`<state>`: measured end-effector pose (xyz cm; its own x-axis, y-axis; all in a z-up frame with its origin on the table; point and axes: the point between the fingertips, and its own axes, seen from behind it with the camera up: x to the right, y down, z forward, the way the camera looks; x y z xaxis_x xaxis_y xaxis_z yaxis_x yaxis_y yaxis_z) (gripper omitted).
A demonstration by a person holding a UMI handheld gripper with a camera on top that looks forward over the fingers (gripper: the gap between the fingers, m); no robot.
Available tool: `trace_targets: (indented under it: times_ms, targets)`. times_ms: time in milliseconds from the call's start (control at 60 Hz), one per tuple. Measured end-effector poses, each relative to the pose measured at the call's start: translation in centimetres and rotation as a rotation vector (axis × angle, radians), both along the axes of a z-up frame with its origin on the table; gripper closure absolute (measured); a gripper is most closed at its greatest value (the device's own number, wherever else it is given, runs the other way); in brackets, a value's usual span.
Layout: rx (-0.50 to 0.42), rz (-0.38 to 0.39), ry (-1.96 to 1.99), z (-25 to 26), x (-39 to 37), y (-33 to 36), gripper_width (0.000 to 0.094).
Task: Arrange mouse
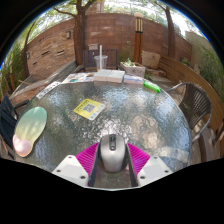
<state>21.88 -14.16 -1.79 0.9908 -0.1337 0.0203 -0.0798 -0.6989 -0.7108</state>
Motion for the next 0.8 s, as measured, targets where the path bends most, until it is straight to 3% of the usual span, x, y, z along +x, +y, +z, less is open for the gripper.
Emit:
trace_targets:
  times_ms: [183, 317, 450, 533, 617, 717, 800]
  targets:
    - [-0.020, 0.020, -0.034, -0.1, -0.2, 0.1, 0.0563]
    - [0.009, -0.055, -0.060, 3.1, 1.1, 0.8, 0.0591]
    - [0.206, -0.130, -0.036, 13.6, -0.7, 4.8, 0.0591]
    - [0.332, -0.089, 0.003, 20.4, -6.3, 7.7, 0.0592]
    - [0.380, -0.012, 0.050, 22.6, -13.5, 10.1, 0.0592]
    - [0.310, 0.087, 0.110, 18.1, -23.3, 10.8, 0.0592]
    - [0.167, 0.144, 0.131, 10.9, -28.5, 10.9, 0.0582]
